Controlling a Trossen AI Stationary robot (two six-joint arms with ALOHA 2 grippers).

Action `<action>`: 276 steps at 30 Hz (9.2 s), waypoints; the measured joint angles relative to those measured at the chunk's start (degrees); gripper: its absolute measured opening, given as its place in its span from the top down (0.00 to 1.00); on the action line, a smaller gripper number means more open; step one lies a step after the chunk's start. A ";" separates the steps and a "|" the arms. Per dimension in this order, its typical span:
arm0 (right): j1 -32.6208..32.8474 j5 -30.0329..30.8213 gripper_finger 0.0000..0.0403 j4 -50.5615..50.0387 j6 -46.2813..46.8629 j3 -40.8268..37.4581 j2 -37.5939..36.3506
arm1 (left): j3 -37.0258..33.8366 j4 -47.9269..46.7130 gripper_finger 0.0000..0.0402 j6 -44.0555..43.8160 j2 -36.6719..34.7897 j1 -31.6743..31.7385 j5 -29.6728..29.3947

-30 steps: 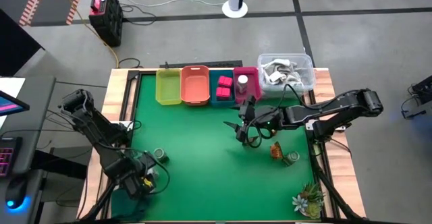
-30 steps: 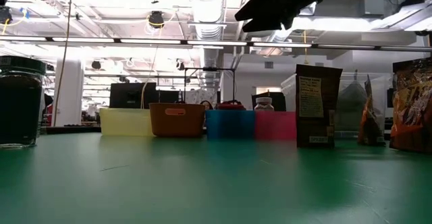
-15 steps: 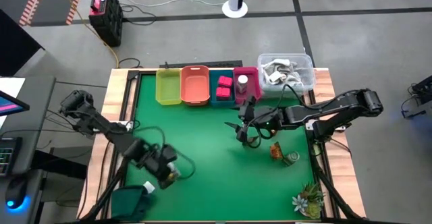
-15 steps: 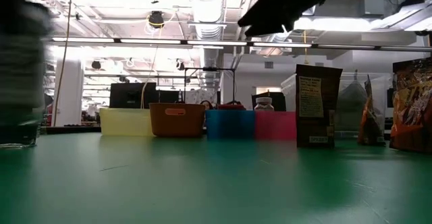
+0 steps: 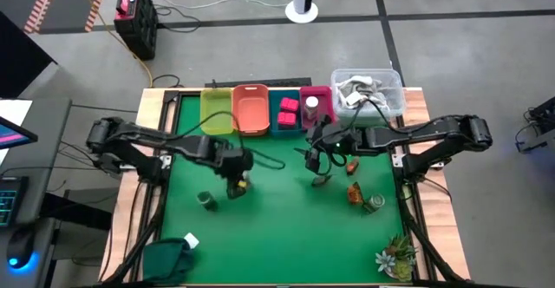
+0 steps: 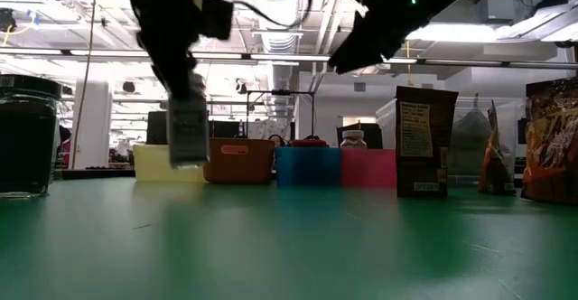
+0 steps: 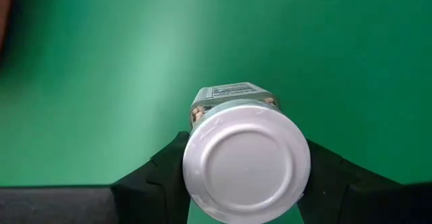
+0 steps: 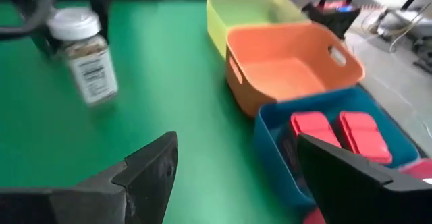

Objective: Sort spices by type
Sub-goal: Put the white seasoning bottle into the red bin, then put the right green seasoning bottle into the yellow bin

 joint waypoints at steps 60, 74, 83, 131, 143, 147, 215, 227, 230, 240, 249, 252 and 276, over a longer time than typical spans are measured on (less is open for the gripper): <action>5.87 -7.46 0.19 2.39 -6.12 25.77 30.53 | -33.83 73.80 0.34 23.68 -32.27 -4.25 -30.05; 0.86 -19.67 0.18 -7.13 -9.24 43.15 41.84 | -33.99 61.10 0.34 24.78 -41.69 -6.82 -30.81; 0.82 -20.87 0.10 -11.81 -12.65 47.80 45.33 | -34.86 62.10 0.34 25.08 -41.98 -7.03 -30.75; -11.01 -0.77 0.43 -54.14 -3.27 46.45 27.45 | -34.84 58.80 0.34 23.42 -41.95 -6.98 -30.66; -17.95 4.62 0.43 -29.18 -2.06 20.32 13.85 | -34.82 56.24 0.34 21.35 -41.95 -7.77 -30.70; -19.51 6.39 0.43 -22.66 -2.03 14.46 11.87 | -34.82 56.26 0.34 21.05 -41.95 -7.77 -30.84; -17.96 -1.56 0.08 -37.22 -0.37 19.85 12.59 | -34.82 54.75 0.34 21.11 -41.95 -7.75 -32.26; 4.11 -1.65 0.11 -40.45 -0.39 21.51 7.98 | -34.82 53.35 0.34 21.86 -41.93 -7.76 -32.23; 9.65 -1.95 0.14 -42.49 1.00 21.53 7.98 | -34.82 53.40 0.34 20.58 -41.94 -7.75 -32.20; 19.28 2.79 0.24 -52.12 13.08 21.53 6.32 | -32.15 59.23 0.34 15.35 -33.81 -7.77 -27.80; 20.76 -0.79 0.25 -66.48 24.20 21.53 3.03 | -23.79 58.88 0.34 16.85 -21.16 -8.01 -27.34; 21.07 -6.71 0.25 -69.55 29.05 21.53 1.60 | -22.54 57.96 0.34 16.92 -19.71 -8.24 -27.30; 36.32 -20.05 0.25 -74.26 64.35 10.62 -0.11 | -21.80 56.46 0.34 23.47 -22.96 -7.97 -27.38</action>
